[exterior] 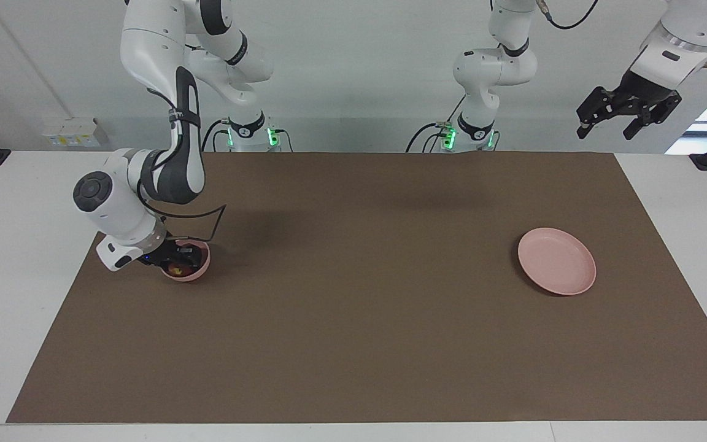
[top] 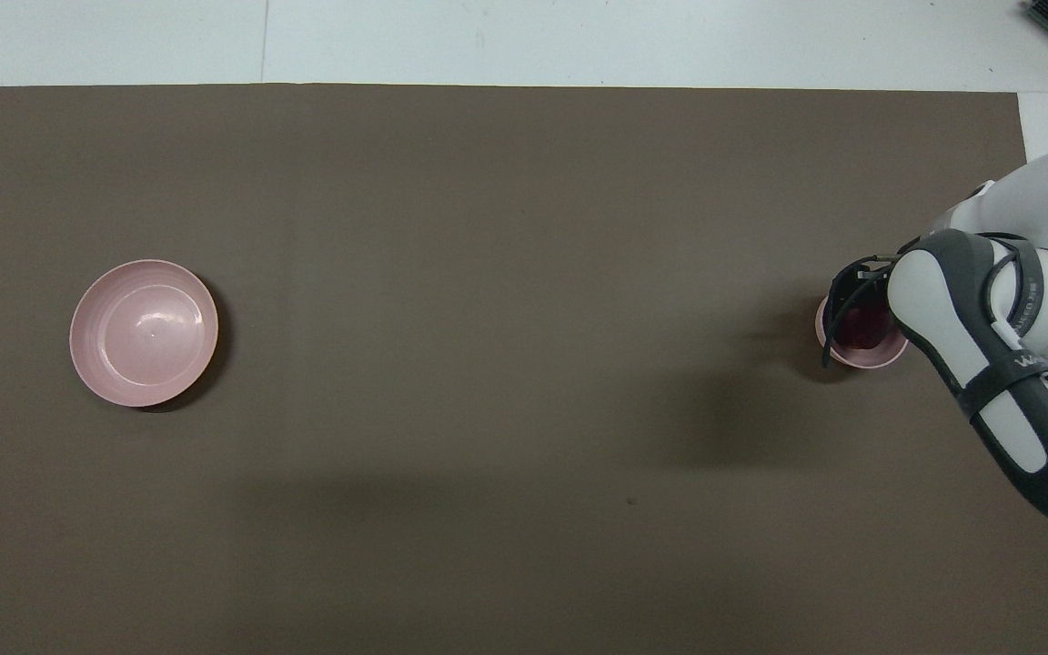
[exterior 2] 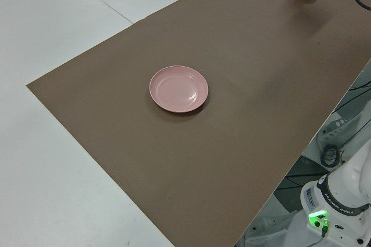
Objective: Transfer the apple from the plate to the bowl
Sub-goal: 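Lower the apple into the pink bowl and open the right gripper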
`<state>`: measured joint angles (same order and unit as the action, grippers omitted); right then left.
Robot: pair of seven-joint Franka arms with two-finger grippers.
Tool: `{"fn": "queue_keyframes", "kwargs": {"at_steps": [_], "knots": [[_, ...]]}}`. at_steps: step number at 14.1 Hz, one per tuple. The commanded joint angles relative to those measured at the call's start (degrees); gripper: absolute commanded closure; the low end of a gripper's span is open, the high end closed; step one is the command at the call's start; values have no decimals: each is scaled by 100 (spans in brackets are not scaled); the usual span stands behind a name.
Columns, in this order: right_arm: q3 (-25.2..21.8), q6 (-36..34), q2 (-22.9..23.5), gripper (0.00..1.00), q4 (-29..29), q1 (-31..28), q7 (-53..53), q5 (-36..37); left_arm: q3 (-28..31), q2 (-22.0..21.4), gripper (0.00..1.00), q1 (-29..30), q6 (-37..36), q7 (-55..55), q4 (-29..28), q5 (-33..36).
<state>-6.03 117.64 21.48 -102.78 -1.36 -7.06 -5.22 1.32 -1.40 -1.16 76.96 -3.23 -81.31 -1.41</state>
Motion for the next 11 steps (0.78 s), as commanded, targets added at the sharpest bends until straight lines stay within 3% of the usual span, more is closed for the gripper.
{"fn": "queue_keyframes", "kwargs": {"at_steps": [1, 7, 9, 11], "knots": [[50, 128, -30, 45, -67, -58, -77, -15, -70, -202, 0, 46, 135, 85, -254, 79], [50, 128, -30, 19, -67, -58, 29, -15, -61, -194, 0, 55, 126, 85, -245, 79], [50, 128, -30, 3, -67, -49, 29, -15, -61, -202, 0, 55, 126, 85, -245, 79], [50, 128, -30, 1, -67, -49, 37, -15, -61, -202, 0, 55, 126, 85, -245, 79]]}}
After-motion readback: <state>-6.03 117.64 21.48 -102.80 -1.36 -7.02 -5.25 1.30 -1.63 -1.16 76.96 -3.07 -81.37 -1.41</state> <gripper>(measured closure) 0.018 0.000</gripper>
